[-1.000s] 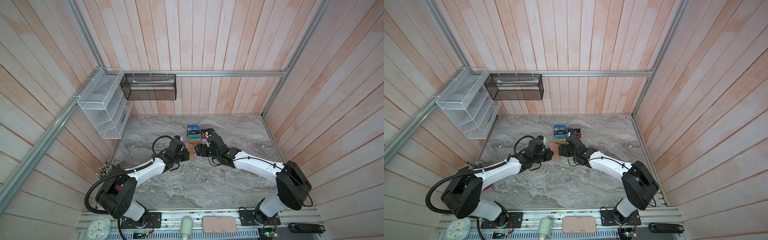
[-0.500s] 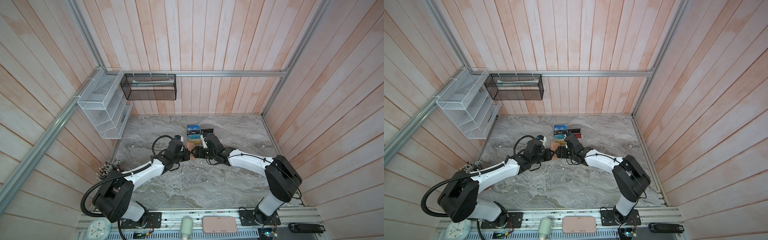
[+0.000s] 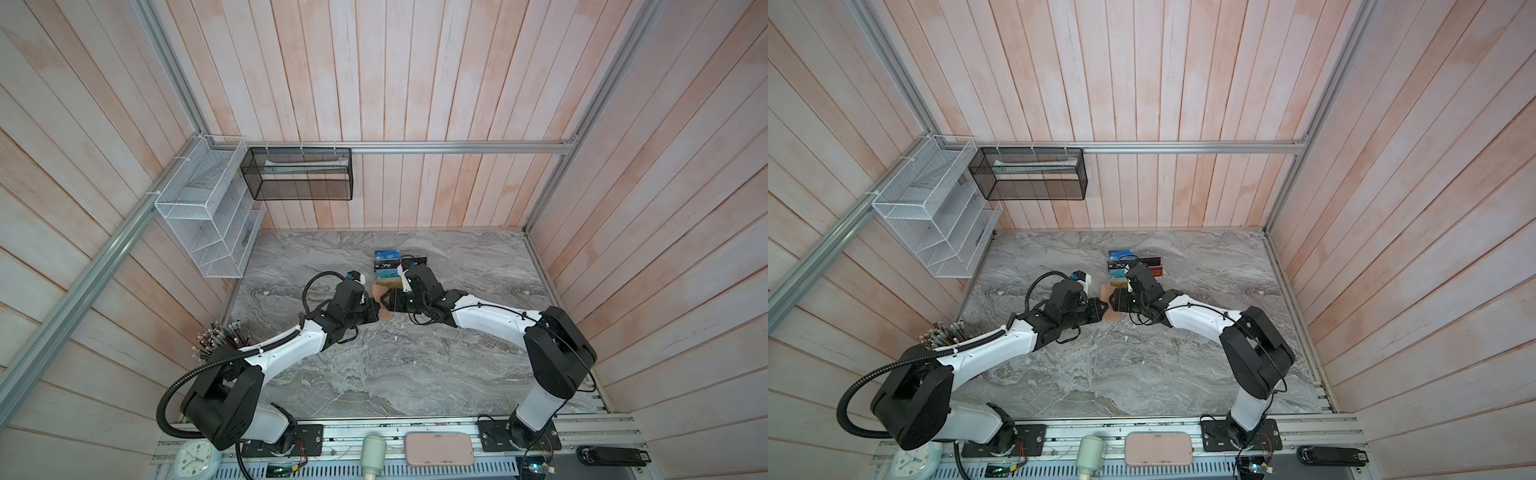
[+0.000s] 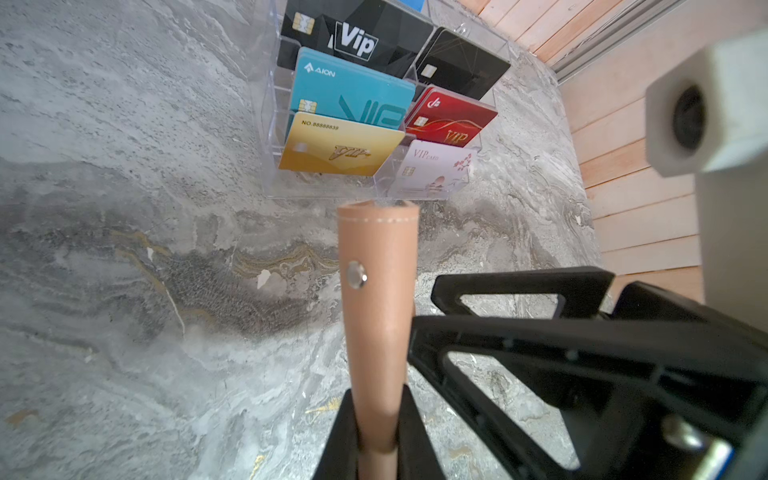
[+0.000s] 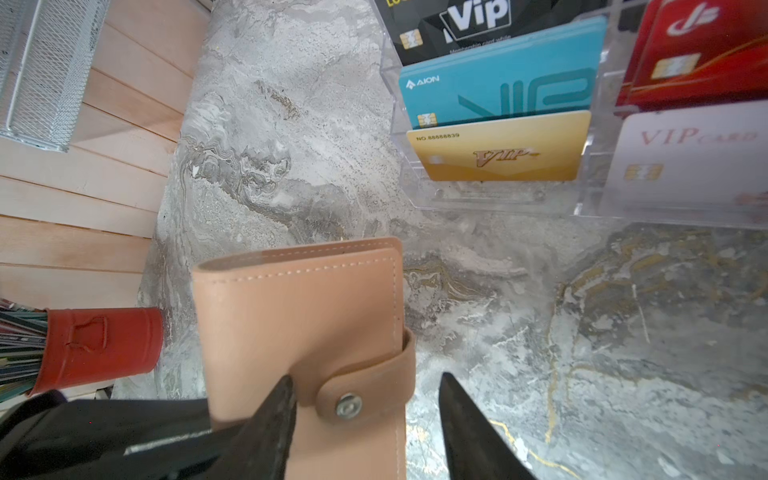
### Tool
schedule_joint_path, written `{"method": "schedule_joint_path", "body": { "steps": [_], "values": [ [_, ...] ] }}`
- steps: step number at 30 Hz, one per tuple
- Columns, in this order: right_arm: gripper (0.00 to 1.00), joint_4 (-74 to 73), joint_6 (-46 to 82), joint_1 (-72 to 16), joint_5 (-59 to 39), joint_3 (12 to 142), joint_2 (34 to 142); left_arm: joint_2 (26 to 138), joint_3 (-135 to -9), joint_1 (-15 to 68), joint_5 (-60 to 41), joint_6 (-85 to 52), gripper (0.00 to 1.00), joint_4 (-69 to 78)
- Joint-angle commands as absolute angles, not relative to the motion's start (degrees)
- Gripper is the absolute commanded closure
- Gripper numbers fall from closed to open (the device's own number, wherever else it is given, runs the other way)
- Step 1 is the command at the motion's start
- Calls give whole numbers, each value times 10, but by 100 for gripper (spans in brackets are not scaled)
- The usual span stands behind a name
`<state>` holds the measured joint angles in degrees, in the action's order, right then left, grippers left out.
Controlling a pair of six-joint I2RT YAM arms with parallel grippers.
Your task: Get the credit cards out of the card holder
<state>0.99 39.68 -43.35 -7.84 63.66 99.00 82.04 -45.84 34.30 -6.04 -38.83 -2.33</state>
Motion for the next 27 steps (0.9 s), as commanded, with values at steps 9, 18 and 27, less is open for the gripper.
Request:
{"method": "schedule_joint_path", "body": {
  "steps": [9, 18, 27],
  "values": [
    [60, 32, 406, -450, -60, 658, 1018, 803, -452, 346, -53, -395, 100, 2],
    [70, 40, 418, -461, -36, 660, 1026, 806, -453, 346, -50, -402, 100, 2],
    [83, 51, 431, -474, -19, 667, 1030, 807, -453, 346, -48, -409, 100, 1]
  ]
}}
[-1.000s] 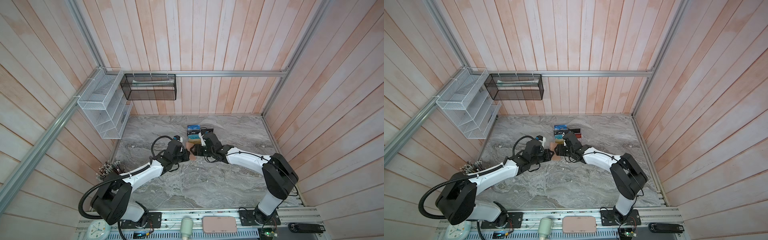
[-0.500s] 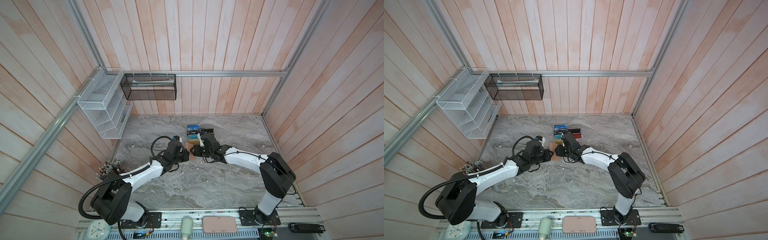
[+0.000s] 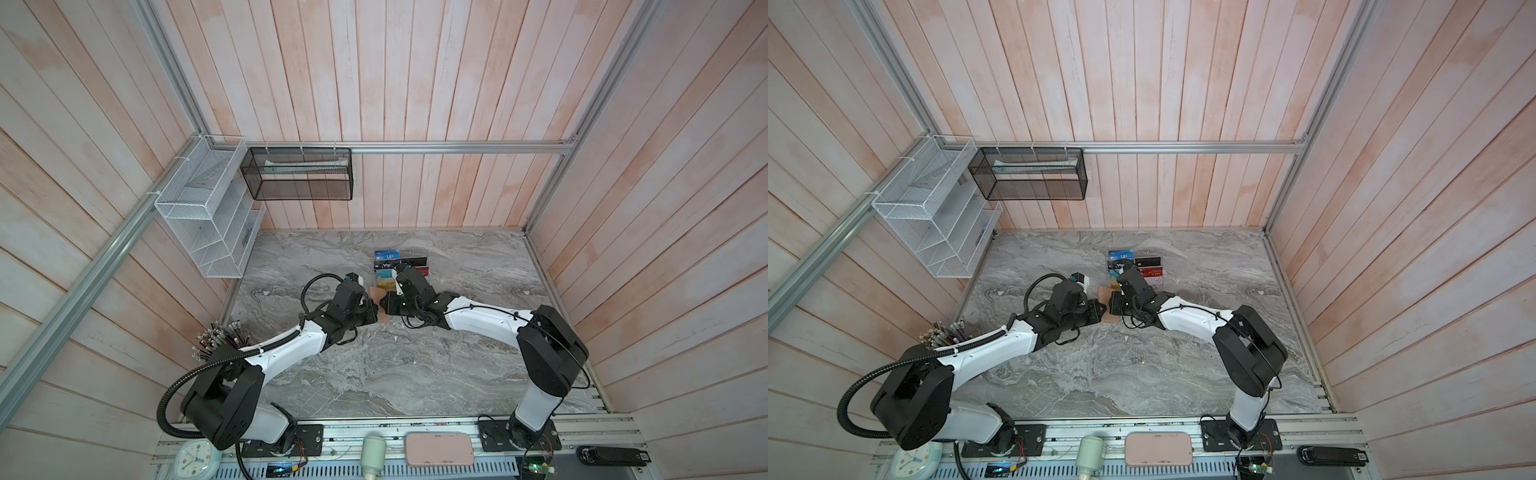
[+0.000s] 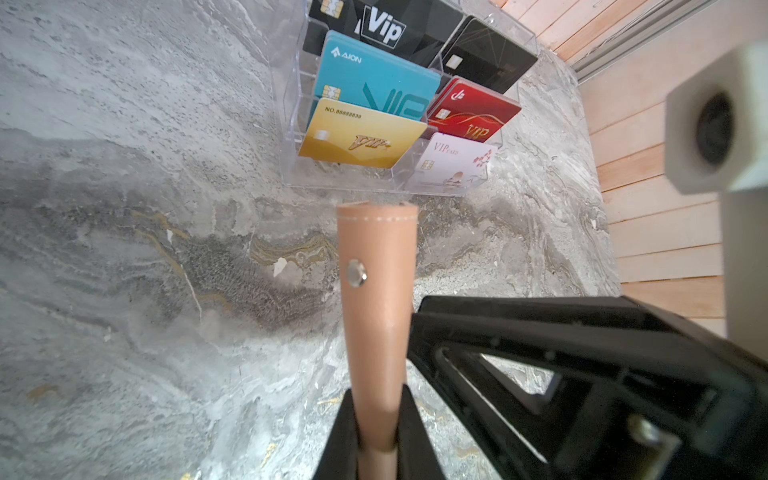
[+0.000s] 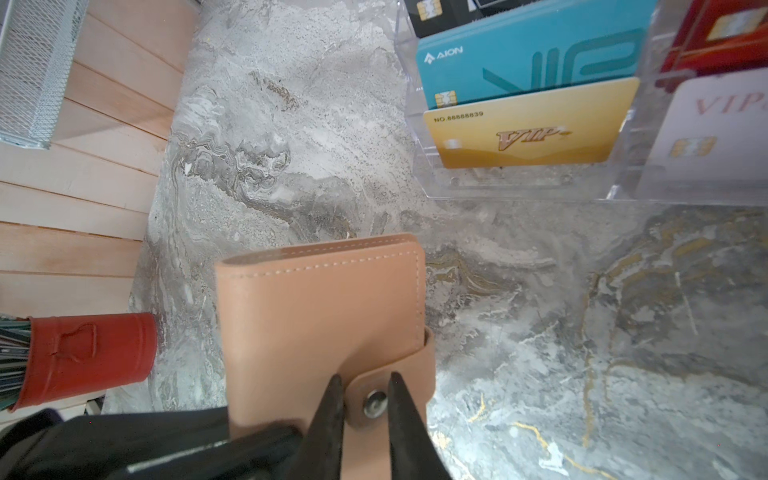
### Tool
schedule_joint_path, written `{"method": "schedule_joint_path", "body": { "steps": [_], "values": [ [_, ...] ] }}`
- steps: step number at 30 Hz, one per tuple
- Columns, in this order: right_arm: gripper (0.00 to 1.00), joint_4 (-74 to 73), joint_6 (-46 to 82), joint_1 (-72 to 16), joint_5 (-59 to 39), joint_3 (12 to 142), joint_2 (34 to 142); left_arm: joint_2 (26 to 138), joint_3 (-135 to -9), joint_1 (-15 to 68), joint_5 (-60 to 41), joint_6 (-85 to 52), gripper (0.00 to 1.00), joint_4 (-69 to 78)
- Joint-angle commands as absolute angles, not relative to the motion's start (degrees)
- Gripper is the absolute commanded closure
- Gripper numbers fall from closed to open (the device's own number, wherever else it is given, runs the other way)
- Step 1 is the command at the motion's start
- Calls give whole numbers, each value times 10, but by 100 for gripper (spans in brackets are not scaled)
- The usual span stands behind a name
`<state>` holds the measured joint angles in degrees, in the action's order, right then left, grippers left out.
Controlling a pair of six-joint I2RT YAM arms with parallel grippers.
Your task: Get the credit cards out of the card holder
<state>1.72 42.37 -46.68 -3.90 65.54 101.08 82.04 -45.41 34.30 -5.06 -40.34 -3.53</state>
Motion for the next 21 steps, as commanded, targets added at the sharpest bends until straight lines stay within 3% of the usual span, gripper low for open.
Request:
{"method": "schedule_joint_path", "body": {
  "steps": [1, 21],
  "values": [
    [84, 55, 431, -475, -13, 669, 1030, 806, -453, 346, -47, -410, 100, 1],
    [98, 61, 425, -476, 4, 665, 1025, 799, -451, 346, -42, -415, 100, -2]
  ]
}}
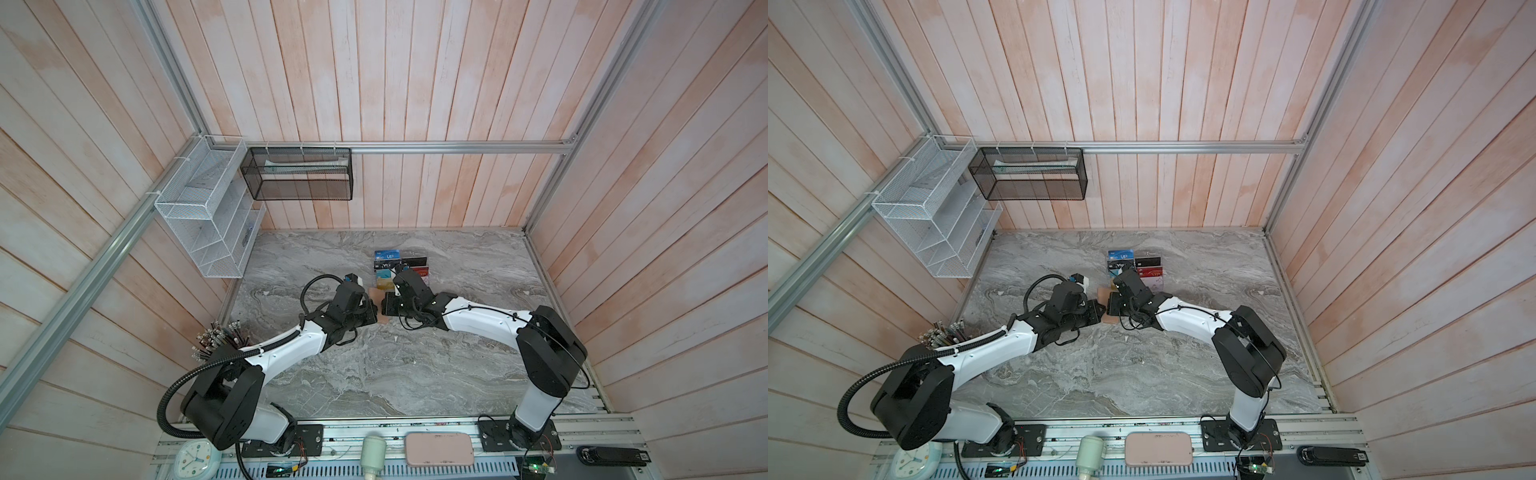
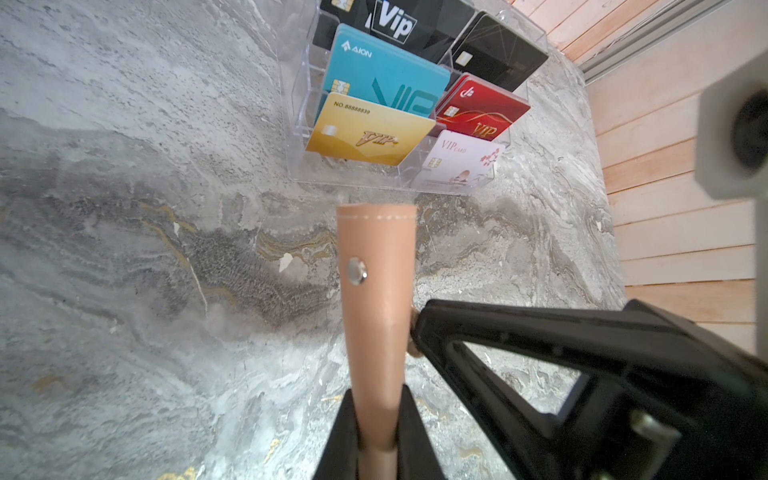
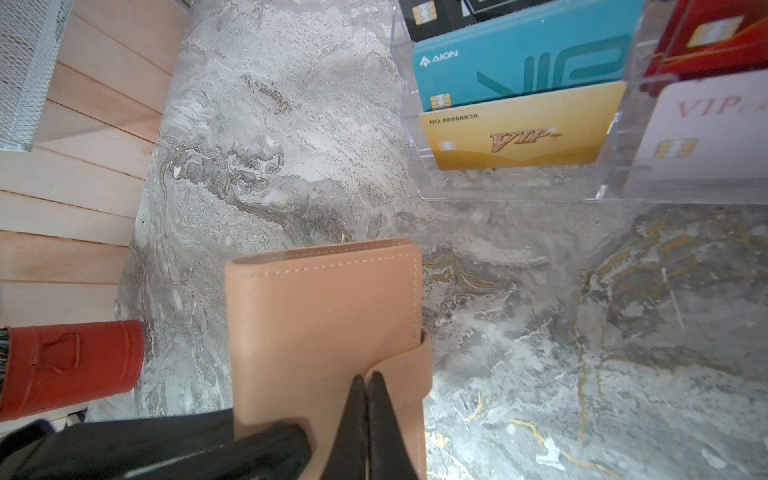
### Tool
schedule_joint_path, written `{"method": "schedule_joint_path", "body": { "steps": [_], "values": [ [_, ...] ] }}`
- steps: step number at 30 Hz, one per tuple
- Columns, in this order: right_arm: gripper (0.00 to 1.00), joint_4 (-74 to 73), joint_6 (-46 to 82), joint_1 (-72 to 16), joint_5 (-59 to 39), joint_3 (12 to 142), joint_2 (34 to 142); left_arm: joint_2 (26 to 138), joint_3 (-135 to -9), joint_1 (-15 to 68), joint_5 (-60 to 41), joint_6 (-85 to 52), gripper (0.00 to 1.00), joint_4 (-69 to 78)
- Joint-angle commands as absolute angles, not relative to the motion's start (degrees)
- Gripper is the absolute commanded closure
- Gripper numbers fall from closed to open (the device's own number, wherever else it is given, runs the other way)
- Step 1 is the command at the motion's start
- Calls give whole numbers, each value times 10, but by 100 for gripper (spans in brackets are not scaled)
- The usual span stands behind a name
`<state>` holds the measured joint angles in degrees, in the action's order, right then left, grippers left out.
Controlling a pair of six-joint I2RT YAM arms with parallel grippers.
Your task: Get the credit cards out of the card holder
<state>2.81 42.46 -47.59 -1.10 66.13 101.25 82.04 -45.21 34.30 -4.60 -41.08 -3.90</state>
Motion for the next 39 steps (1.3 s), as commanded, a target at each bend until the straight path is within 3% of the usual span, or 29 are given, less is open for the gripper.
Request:
{"method": "schedule_joint_path", "body": {
  "steps": [1, 39],
  "values": [
    [99, 61, 425, -476, 4, 665, 1025, 798, -451, 346, -42, -415, 100, -2],
    [100, 36, 404, -433, -45, 607, 977, 803, -440, 346, -19, -406, 100, -12]
  ]
}}
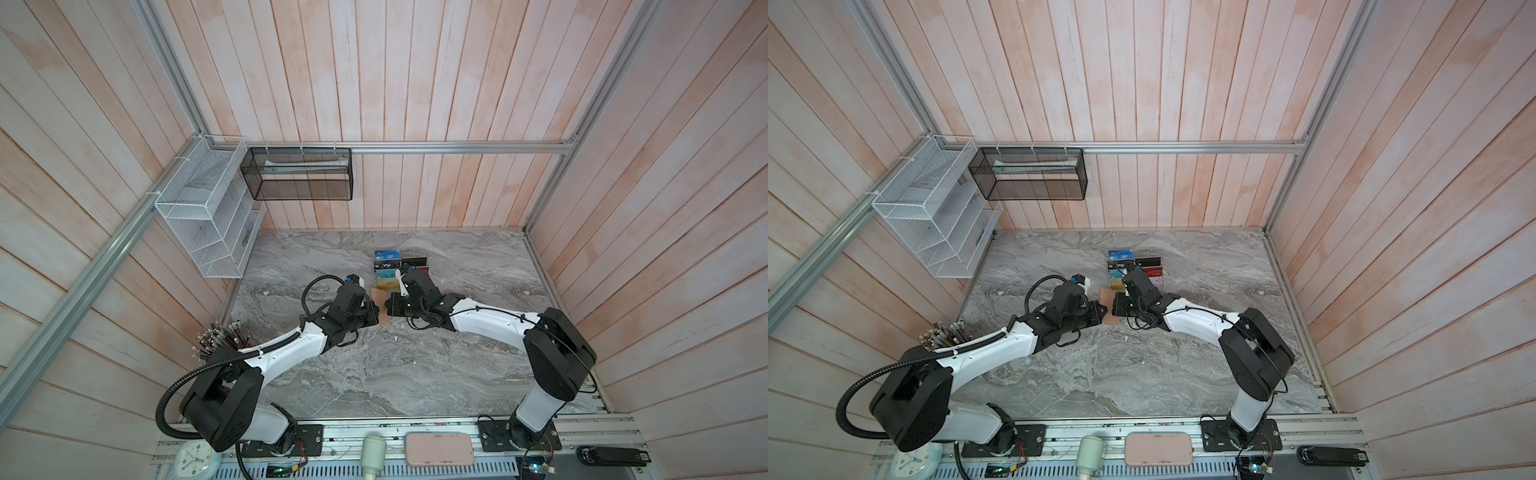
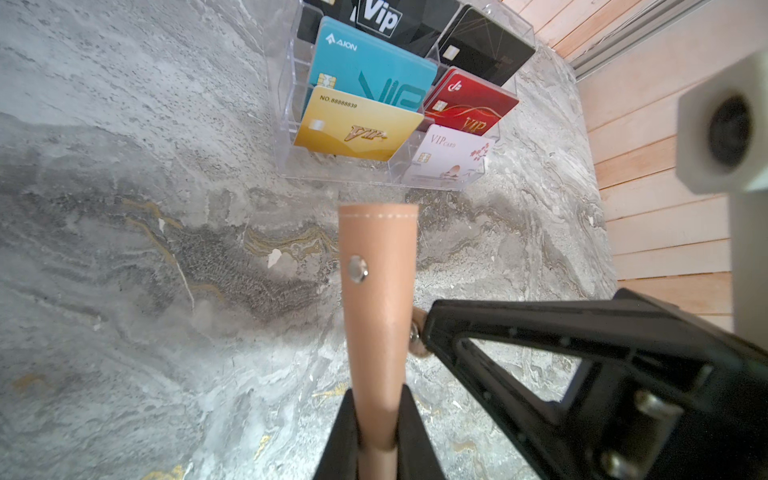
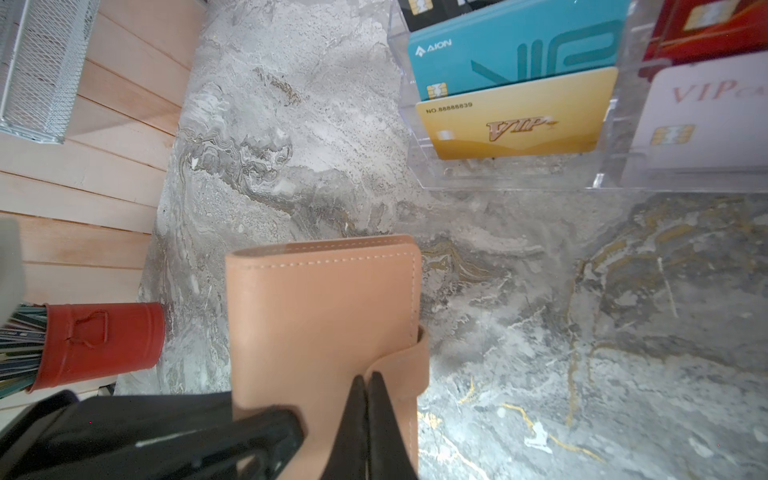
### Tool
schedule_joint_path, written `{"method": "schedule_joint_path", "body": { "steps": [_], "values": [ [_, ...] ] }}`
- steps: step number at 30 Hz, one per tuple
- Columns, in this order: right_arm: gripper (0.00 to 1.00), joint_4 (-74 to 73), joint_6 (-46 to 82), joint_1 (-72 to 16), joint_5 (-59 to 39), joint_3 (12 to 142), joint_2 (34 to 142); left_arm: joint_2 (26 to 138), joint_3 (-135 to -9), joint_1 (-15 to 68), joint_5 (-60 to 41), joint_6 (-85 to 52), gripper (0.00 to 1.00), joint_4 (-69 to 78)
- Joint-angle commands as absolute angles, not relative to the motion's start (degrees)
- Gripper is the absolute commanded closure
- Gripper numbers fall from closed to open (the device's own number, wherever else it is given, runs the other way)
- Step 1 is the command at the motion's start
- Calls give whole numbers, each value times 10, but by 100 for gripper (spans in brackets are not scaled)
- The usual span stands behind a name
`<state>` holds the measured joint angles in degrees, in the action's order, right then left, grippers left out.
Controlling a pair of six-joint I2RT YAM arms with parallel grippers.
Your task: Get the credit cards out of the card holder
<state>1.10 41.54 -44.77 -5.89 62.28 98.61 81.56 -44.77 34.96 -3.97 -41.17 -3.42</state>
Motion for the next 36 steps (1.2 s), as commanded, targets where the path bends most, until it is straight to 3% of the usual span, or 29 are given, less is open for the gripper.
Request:
{"method": "schedule_joint_path", "body": {
  "steps": [1, 36],
  "values": [
    [100, 35, 404, -432, -46, 607, 977, 804, -440, 346, -16, -407, 100, -13],
    [100, -7, 413, -407, -93, 518, 934, 879, -432, 348, -66, -414, 100, 22]
  ]
}}
